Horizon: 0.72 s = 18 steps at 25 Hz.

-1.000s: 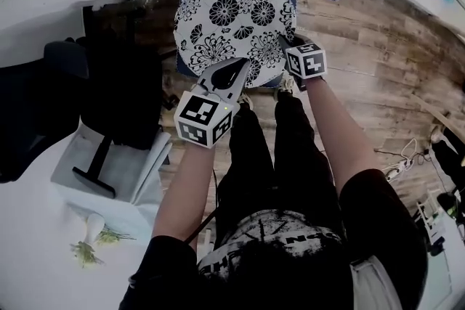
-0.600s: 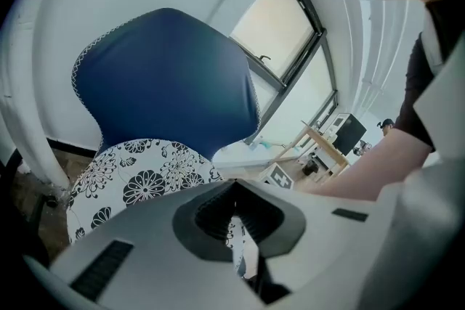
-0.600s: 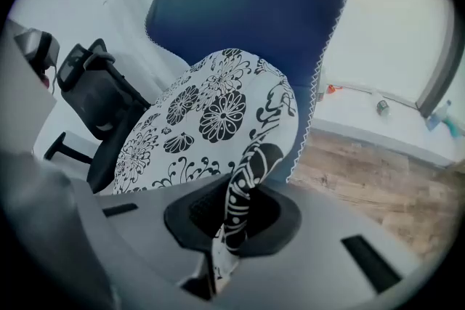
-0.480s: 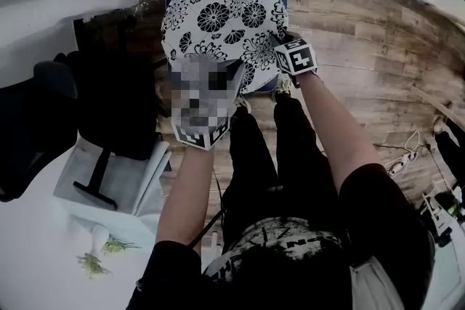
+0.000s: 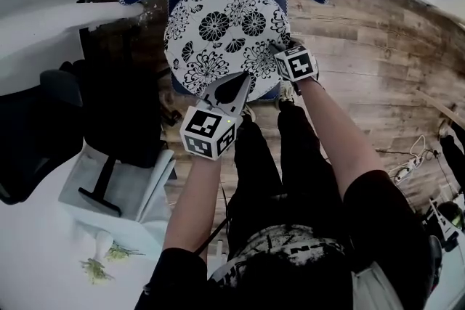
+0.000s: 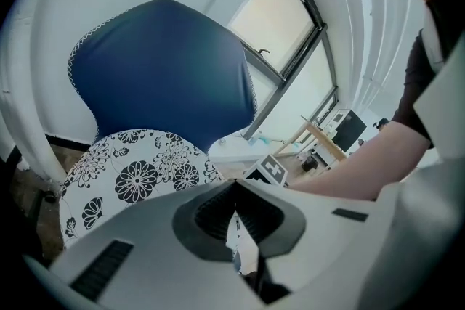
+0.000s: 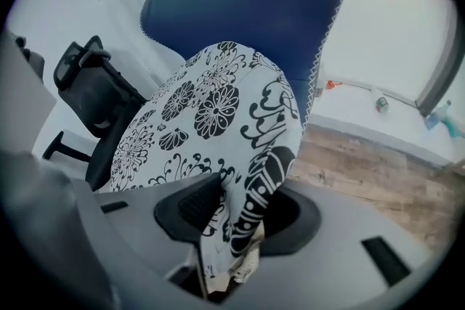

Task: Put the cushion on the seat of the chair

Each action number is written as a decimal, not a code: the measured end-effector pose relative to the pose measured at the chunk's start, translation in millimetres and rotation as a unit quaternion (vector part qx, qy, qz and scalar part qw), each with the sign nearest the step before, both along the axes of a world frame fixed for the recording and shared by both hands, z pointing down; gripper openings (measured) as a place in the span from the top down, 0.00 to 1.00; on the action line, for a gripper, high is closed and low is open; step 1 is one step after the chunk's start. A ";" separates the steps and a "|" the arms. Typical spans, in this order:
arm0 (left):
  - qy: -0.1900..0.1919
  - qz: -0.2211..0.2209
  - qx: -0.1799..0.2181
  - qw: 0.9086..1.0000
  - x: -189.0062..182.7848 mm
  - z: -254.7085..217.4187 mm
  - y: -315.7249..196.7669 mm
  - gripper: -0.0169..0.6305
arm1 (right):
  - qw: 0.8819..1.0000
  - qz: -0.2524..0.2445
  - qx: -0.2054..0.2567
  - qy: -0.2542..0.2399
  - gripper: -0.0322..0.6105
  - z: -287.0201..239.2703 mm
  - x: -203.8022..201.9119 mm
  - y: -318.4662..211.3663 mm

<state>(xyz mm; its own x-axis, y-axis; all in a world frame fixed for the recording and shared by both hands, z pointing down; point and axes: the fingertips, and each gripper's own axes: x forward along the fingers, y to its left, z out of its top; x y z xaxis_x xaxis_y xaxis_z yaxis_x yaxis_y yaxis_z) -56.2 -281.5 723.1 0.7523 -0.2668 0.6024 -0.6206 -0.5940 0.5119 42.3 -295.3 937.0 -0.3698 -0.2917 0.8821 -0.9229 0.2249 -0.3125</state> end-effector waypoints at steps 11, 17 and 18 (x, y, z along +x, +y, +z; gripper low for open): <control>0.000 0.007 0.010 1.000 13.4 -16.0 -3.2 0.95 | 1.000 0.010 0.002 0.017 0.57 -8.6 22.4 3.5; 0.001 0.007 0.026 1.000 18.4 -40.0 -11.2 0.95 | 0.999 -0.001 0.019 0.030 0.57 -35.1 38.8 7.2; 0.001 0.006 0.031 1.000 18.5 -44.8 -13.9 0.95 | 0.999 -0.004 0.027 0.030 0.57 -42.4 39.9 5.1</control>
<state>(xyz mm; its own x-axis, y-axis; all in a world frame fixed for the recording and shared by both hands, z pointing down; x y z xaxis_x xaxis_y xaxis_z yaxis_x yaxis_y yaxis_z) -37.8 -295.4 678.3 0.7571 -0.2943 0.5832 -0.6120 -0.6317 0.4757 82.2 -290.2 894.6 -0.3190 -0.3365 0.8860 -0.9376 0.2482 -0.2433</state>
